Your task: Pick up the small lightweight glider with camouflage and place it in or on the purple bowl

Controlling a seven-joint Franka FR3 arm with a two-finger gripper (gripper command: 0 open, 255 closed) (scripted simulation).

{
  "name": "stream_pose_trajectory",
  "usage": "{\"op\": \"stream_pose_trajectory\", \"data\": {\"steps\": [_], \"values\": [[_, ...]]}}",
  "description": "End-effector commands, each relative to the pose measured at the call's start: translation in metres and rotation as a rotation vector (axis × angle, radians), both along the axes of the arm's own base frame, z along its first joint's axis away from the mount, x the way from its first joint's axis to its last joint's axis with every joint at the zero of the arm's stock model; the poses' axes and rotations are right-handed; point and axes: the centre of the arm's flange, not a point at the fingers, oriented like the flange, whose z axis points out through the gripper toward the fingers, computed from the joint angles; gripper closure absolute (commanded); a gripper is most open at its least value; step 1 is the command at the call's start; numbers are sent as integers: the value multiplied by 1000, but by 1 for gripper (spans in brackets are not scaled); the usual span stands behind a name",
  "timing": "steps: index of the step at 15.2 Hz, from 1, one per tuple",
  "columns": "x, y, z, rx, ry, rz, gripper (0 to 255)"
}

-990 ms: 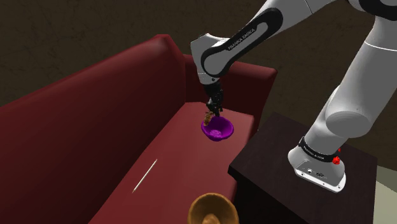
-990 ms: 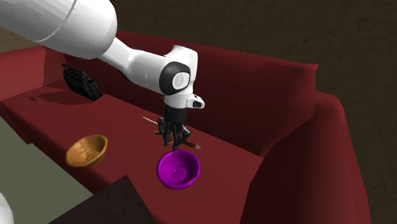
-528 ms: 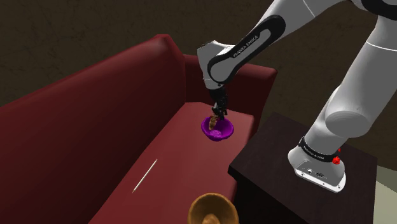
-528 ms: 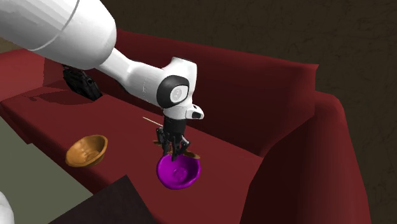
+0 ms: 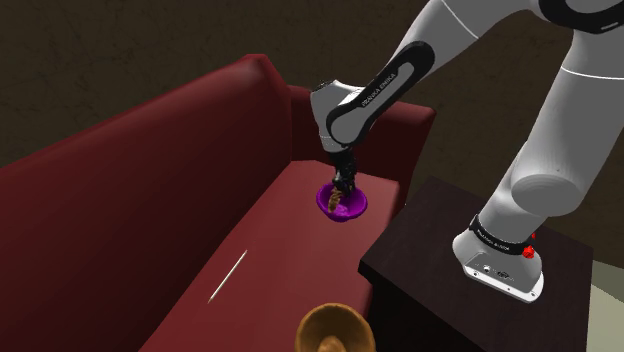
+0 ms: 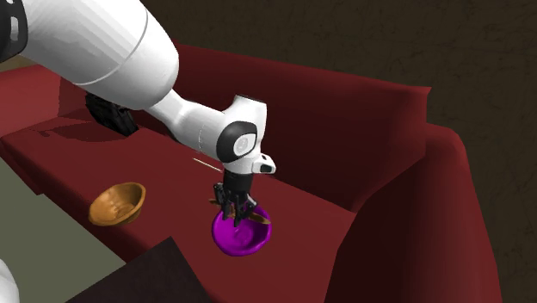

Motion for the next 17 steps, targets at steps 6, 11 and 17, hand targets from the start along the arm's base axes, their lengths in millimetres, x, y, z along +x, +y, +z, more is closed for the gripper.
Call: {"op": "stream_pose_trajectory", "data": {"steps": [6, 11, 17], "values": [[0, 0, -12, 0, -1, 0, 255], [0, 0, -12, 0, -1, 0, 0], [8, 2, 13, 0, -1, 0, 0]]}}
